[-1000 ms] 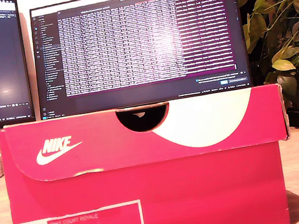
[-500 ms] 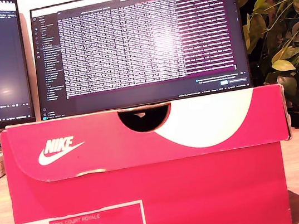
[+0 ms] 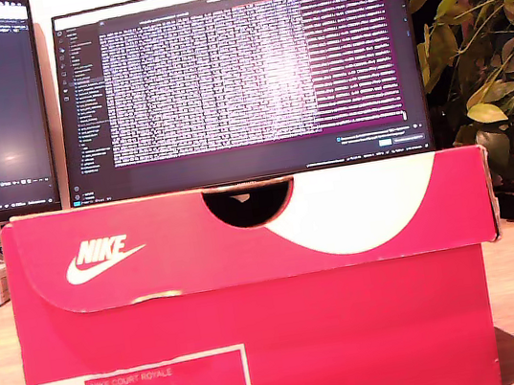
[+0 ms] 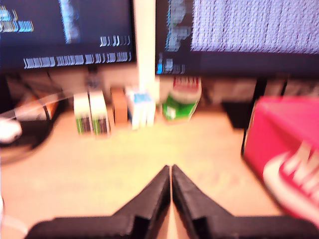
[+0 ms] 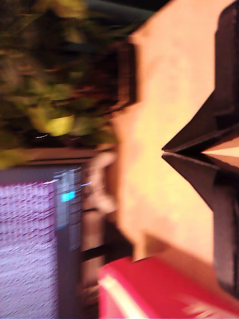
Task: Close the red shoebox by pushing the lid with your left arm and holding the box in place with your right arm
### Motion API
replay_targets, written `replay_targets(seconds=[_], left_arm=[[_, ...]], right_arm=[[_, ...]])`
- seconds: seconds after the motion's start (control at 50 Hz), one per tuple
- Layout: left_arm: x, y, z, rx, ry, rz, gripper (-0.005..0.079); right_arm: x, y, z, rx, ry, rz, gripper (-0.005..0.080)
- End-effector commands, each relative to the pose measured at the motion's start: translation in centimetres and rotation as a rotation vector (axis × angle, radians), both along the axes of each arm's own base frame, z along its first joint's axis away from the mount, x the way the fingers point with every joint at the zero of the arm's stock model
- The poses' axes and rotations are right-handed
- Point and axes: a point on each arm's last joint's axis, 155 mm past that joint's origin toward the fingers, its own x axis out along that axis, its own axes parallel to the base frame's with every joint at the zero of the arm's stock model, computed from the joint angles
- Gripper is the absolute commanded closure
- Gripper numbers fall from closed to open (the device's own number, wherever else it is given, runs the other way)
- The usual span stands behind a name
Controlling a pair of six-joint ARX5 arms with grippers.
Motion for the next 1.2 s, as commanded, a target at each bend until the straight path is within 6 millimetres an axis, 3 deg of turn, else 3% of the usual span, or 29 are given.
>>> replay_targets(seconds=[0.0, 0.18, 0.3, 0.5, 0.76, 1.18], left_arm=[[0.1, 0.0, -0.5, 0.012, -0.001, 0.001, 0.0761], [0.1, 0.5, -1.1, 0.041, 0.017, 0.022, 0.0761], [0.1, 0.7, -2.8, 0.046, 0.054, 0.033, 0.0761], [0.0, 0.7, -3.8, 0.042, 0.085, 0.037, 0.0761], [0.0, 1.2, -3.8, 0.056, 0.086, 0.057, 0.0761], [0.0, 1.9, -3.8, 0.080, 0.084, 0.091, 0.0761]], right_arm=[[0.1, -0.1, -1.4, -0.018, 0.026, -0.005, 0.0764], [-0.1, -0.5, -3.1, -0.033, 0.082, -0.026, 0.0765], [-0.1, -0.6, -3.1, -0.040, 0.080, -0.025, 0.0764], [-0.1, -0.5, -3.1, -0.043, 0.081, -0.022, 0.0764], [-0.1, -0.4, -3.0, 0.044, 0.080, -0.036, 0.0764], [-0.1, -0.5, -3.0, 0.048, 0.078, -0.039, 0.0764]])
